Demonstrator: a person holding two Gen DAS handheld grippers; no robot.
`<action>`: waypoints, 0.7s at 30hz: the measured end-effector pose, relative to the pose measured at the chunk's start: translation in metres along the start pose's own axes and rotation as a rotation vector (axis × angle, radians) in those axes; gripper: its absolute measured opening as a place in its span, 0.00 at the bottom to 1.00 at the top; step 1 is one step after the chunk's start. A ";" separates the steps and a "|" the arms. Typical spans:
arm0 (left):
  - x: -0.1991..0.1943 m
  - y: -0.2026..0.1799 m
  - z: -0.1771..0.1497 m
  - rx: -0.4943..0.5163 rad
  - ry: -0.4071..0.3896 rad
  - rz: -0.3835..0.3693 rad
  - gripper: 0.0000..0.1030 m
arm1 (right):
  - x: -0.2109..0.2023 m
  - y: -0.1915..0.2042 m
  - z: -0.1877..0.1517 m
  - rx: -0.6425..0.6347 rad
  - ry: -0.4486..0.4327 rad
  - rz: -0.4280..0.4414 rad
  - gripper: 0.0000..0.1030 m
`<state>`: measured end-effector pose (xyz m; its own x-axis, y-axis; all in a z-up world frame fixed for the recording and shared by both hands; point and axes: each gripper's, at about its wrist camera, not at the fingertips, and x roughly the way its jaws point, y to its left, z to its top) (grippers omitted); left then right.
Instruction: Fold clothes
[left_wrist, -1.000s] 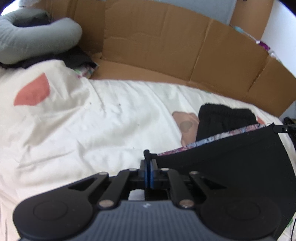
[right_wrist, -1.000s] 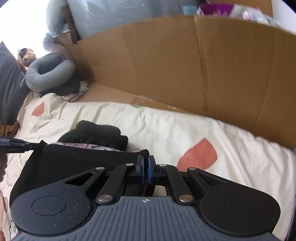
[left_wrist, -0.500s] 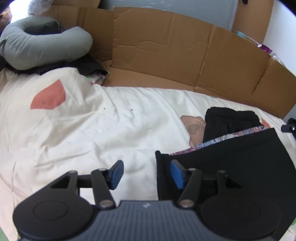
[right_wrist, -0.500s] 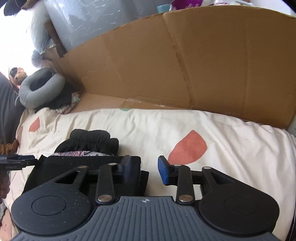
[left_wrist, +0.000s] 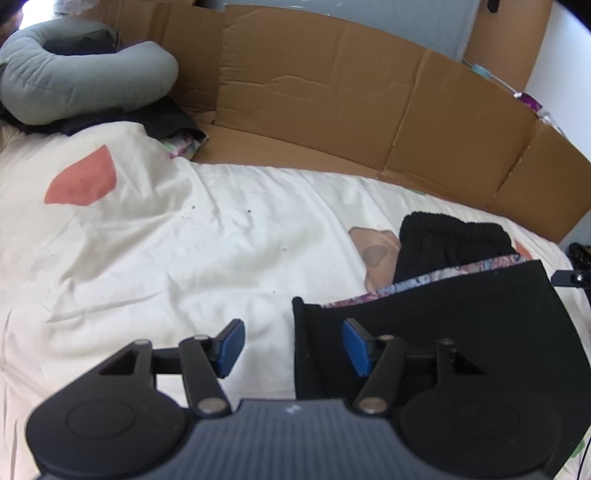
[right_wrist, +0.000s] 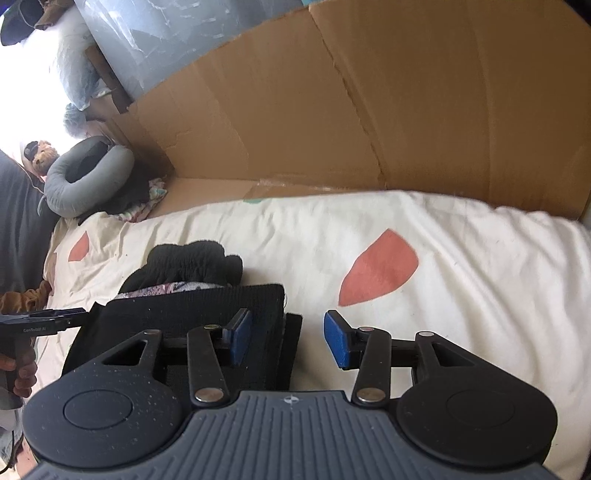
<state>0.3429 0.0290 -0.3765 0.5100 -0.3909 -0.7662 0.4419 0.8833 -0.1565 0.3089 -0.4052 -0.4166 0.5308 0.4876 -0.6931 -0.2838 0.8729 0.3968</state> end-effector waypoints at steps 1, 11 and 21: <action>0.002 0.000 0.000 0.002 0.003 0.003 0.60 | 0.004 0.000 -0.001 0.009 0.007 0.002 0.49; 0.019 -0.009 -0.004 0.042 0.034 0.009 0.53 | 0.030 0.005 -0.006 0.003 0.063 0.007 0.49; 0.025 -0.017 -0.006 0.085 0.057 0.022 0.52 | 0.046 0.022 -0.011 -0.130 0.095 -0.036 0.50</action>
<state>0.3438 0.0055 -0.3963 0.4782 -0.3541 -0.8037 0.4935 0.8653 -0.0876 0.3180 -0.3630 -0.4464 0.4664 0.4497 -0.7618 -0.3705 0.8813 0.2935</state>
